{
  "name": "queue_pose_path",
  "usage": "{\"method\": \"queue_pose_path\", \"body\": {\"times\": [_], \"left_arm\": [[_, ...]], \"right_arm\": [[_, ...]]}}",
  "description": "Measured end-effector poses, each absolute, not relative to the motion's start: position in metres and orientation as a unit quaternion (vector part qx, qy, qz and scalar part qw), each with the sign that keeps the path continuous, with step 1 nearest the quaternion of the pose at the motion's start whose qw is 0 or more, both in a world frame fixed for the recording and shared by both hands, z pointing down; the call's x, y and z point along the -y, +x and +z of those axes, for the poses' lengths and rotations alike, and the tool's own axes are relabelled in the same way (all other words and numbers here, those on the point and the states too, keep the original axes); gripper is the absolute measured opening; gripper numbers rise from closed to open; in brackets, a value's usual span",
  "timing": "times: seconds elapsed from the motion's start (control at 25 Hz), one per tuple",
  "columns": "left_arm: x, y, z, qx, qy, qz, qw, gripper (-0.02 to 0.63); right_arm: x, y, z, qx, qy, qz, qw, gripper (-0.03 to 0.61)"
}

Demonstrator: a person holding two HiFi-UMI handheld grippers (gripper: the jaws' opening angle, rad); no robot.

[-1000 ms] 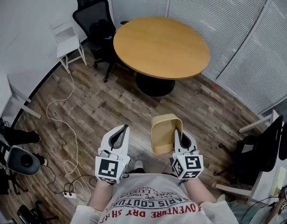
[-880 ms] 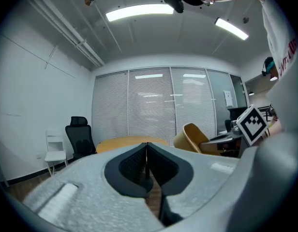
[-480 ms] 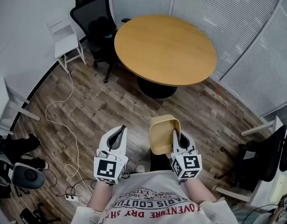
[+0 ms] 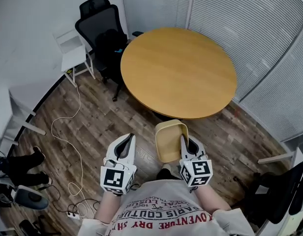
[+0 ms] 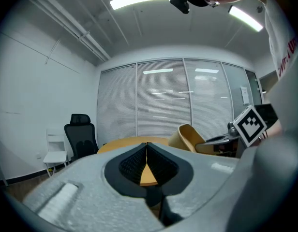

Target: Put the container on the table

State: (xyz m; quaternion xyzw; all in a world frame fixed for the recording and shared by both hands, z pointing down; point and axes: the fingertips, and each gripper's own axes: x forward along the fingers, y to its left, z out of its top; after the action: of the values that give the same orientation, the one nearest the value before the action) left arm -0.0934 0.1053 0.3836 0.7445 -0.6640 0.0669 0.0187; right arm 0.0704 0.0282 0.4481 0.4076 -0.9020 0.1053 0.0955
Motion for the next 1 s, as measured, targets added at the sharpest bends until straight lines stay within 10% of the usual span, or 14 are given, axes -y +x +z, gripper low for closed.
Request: {"method": "queue_pose_path", "body": {"times": [1.0], "left_arm": [[0.215,-0.156,0.404,0.565,0.821,0.075,0.027,0.011]], "right_arm": [[0.255,0.024,0.476,0.835,0.519,0.152,0.102,0.011]]}}
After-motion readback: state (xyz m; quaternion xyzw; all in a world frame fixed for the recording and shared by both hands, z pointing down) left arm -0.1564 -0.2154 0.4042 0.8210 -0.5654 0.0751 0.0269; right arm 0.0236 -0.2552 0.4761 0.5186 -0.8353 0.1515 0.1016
